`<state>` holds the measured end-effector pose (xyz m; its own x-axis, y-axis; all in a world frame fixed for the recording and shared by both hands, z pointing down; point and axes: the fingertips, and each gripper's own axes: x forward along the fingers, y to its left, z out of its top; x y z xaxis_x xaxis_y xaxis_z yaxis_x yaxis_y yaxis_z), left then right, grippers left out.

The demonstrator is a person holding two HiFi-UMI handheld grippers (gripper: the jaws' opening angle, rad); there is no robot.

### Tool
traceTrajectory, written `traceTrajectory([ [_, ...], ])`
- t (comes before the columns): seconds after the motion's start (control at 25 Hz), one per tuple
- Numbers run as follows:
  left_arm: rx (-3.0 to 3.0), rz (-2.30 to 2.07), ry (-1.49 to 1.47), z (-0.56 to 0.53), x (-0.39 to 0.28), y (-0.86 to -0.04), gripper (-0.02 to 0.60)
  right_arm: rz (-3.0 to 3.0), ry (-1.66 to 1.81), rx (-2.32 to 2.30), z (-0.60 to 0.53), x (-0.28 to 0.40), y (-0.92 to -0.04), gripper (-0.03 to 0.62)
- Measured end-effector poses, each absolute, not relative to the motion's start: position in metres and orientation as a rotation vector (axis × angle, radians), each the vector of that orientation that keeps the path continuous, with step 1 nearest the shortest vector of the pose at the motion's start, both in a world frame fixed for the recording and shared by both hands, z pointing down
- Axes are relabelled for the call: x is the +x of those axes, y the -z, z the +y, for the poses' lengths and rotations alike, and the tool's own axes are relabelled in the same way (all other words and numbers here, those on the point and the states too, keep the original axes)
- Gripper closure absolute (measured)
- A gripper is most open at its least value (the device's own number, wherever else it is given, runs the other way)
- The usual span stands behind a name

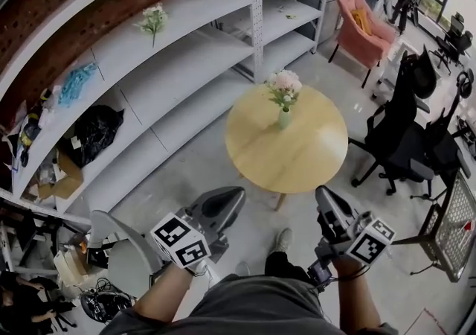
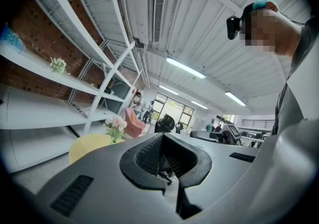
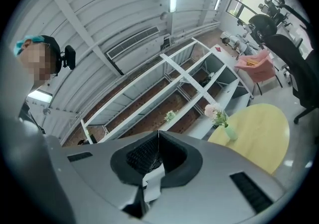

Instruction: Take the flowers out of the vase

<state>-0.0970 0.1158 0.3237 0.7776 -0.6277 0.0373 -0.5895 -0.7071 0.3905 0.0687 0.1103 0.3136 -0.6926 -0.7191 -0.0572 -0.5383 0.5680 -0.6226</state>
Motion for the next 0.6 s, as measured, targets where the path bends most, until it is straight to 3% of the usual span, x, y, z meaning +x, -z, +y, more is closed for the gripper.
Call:
traceTrajectory([
  [0.6,2.515,-1.051,0.052,0.011,-0.016,-0.354,0.572,2.578,0.94,-0.919,0.001,0.128,-0.339,0.579],
])
